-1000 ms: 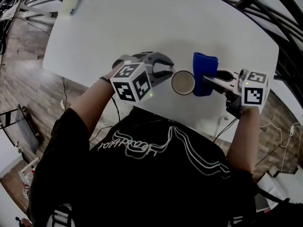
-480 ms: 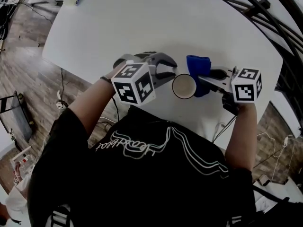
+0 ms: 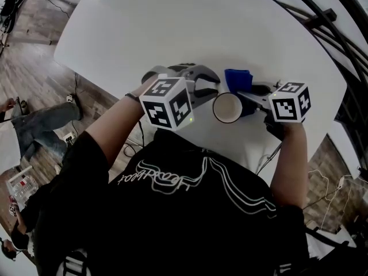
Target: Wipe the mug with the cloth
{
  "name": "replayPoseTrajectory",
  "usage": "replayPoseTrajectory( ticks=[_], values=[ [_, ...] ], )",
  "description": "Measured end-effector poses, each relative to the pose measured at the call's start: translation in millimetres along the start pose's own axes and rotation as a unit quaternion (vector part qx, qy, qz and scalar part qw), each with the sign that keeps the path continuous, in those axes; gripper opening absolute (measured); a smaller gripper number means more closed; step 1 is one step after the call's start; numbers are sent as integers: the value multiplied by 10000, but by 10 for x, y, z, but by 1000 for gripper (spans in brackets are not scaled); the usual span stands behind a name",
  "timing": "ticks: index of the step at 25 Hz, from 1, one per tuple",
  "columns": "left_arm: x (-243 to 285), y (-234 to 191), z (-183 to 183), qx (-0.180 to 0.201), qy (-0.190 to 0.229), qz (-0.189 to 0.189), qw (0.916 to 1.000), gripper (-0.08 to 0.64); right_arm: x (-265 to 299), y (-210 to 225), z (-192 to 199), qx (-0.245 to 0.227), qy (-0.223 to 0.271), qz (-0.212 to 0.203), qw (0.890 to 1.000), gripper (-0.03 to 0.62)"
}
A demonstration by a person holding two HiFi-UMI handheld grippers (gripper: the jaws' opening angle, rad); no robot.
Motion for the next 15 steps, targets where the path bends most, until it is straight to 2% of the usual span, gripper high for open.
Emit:
replayPoseTrajectory(
  ticks=[3, 6, 9, 11, 15],
  values=[
    [-96, 49, 33, -60, 65, -72, 9999, 84, 10, -147, -6, -254, 202, 251, 9992, 61],
    [-124, 3, 82, -265, 105, -65, 9996, 112, -151, -208, -19, -473, 826, 766, 9925, 61],
    [-184, -46, 184, -516, 124, -33, 9986, 136, -378, -290, -23, -732, 1498, 1420, 9757, 61],
    [-292, -32, 235, -742, 239, -109, 9969, 138, -530, -454, -1, -850, 1950, 1717, 9619, 61],
    [-665, 161, 169, -1269, 794, -398, 9879, 137, -729, -1118, 73, -923, 2783, 1847, 9380, 61]
  ],
)
Point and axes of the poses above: the fingertips, and each gripper's own axes: x forward along the fingers, y to its right, z out of its underside, the point moved 10 cm from there along -x, backward along the fingers, and after that the axes turned 12 degrees about y, right-handed, at the moved point
